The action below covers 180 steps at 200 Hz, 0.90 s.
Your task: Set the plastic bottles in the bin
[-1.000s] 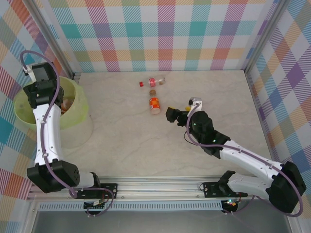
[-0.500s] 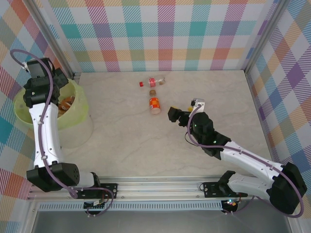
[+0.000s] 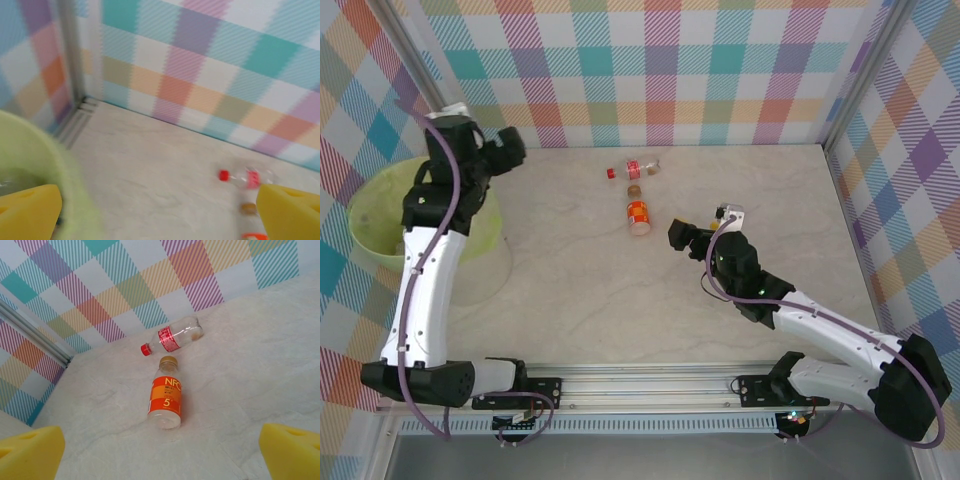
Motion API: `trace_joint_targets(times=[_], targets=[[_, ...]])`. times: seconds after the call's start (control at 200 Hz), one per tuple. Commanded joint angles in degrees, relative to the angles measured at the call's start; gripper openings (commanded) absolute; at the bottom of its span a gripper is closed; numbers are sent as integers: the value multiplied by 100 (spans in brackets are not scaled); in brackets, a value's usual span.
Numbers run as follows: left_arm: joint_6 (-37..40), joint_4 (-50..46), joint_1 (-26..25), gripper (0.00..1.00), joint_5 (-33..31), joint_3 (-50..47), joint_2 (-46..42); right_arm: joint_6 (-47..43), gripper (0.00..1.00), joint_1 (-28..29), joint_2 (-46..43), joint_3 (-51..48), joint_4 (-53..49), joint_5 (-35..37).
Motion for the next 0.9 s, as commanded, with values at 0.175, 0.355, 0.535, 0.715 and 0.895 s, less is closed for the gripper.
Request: trace_joint_targets(times=[0.175,0.355,0.535,0.715,0.895], targets=[[-293,823,-1849,100,97,-473,820,212,100,25,4,-2,-50,159],[-632,1010,-2093,100,338,-609,1779,265,100,25,-264,-65,-399,213],[-1090,1913,-2088,100,984,-1084,2334,502,100,27,-549,-323,-500,365],[-1388,2113,-2088,100,1209,-985,3271,592,100,25,-772,-474,-522,428],[-1532,2322,-2089,100,1527,-803,4082,584,99,25,-981,-493,-727,495]])
